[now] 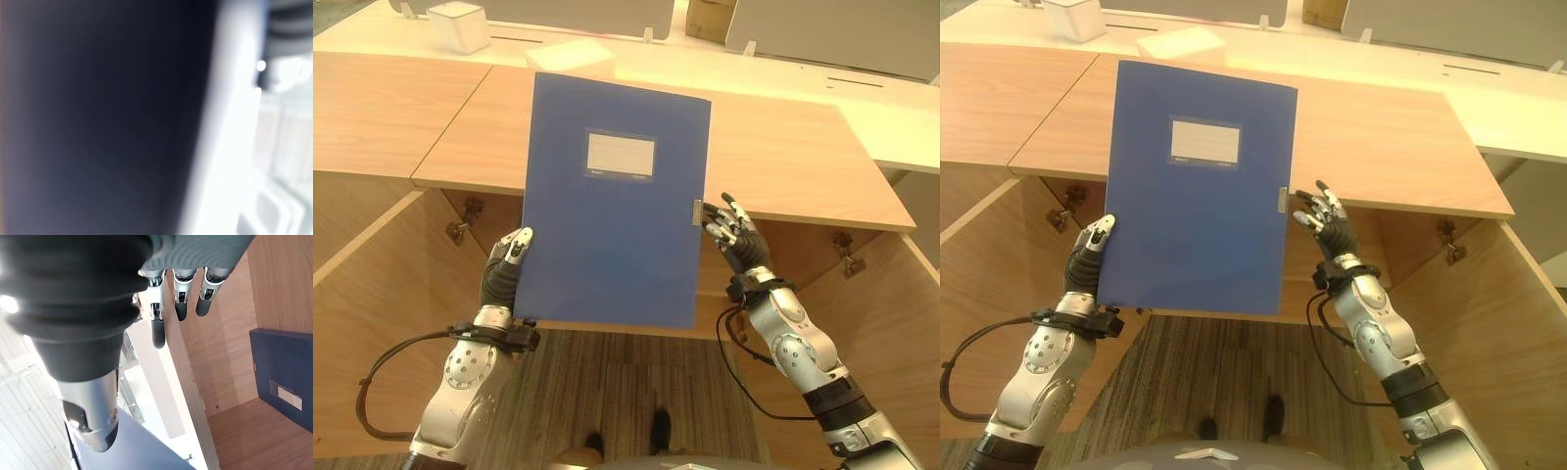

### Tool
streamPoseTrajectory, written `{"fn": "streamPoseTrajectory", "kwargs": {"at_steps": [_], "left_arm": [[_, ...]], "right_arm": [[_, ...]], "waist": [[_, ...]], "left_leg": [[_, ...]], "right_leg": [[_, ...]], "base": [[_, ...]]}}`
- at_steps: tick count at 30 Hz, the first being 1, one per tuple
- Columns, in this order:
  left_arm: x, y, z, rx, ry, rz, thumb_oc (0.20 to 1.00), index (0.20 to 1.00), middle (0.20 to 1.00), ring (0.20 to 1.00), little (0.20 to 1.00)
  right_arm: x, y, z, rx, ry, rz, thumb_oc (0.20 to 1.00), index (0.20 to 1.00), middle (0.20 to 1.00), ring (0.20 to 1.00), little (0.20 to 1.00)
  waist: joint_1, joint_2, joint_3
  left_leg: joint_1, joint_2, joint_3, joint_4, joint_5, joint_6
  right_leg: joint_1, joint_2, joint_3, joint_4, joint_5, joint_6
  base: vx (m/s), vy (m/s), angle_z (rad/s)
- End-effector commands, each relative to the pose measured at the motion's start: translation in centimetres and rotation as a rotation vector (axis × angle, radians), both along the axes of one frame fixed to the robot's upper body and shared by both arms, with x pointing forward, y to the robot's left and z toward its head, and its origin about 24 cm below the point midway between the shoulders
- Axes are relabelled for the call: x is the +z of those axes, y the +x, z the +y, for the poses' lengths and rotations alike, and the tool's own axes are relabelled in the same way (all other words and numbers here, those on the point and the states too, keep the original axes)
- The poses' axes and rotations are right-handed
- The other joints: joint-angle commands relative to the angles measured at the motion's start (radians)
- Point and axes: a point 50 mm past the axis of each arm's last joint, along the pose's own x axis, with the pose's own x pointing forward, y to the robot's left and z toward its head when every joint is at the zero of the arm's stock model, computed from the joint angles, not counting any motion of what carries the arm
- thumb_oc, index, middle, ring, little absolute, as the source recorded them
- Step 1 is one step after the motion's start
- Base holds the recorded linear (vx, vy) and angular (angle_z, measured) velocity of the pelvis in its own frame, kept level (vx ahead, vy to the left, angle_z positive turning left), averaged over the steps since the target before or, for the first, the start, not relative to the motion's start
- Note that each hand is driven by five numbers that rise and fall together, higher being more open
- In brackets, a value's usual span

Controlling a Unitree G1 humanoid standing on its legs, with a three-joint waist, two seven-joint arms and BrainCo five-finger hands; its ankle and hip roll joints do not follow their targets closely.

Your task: Put the empty folder in the office cabinet

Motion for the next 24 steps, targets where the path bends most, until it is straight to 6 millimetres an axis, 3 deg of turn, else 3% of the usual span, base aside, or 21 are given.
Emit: {"fn": "streamPoseTrajectory", "kwargs": {"at_steps": [1,6,16,24], "left_arm": [[3.7,0.0,-1.2,-0.052,0.002,-0.205,0.200,0.200,0.200,0.200,0.200],[3.8,0.0,-1.1,-0.043,0.006,-0.209,0.200,0.200,0.200,0.200,0.200],[3.8,0.0,-0.9,-0.030,0.003,-0.213,0.200,0.200,0.200,0.200,0.200],[3.8,0.0,-1.0,-0.028,0.010,-0.215,0.200,0.200,0.200,0.200,0.200]], "right_arm": [[4.0,0.8,-2.1,-0.130,0.106,-0.192,1.000,1.000,1.000,1.000,1.000],[4.3,0.5,-3.7,-0.201,0.122,-0.208,1.000,1.000,1.000,1.000,1.000],[3.5,0.0,-4.8,-0.245,0.114,-0.184,1.000,1.000,1.000,1.000,1.000],[3.9,-0.2,-3.6,-0.179,0.113,-0.208,1.000,1.000,1.000,1.000,1.000]], "waist": [[-0.011,-0.015,-0.051],[-0.027,-0.013,-0.052],[-0.042,-0.009,-0.054],[-0.046,-0.005,-0.054]], "left_leg": [[-0.040,-0.006,-0.066,-0.010,-0.066,-0.025],[-0.041,-0.007,-0.060,-0.010,-0.060,-0.025],[-0.036,-0.004,-0.047,-0.010,-0.064,-0.025],[-0.025,-0.002,-0.039,-0.010,-0.075,-0.025]], "right_leg": [[0.133,-0.073,0.055,-0.001,-0.127,0.105],[0.128,-0.074,0.060,-0.001,-0.119,0.104],[0.127,-0.071,0.067,-0.001,-0.118,0.104],[0.132,-0.070,0.071,-0.001,-0.124,0.104]], "base": [[0.00,0.000,0.00],[0.00,0.000,0.00],[0.00,-0.002,-0.04],[0.00,0.002,-0.03]]}}
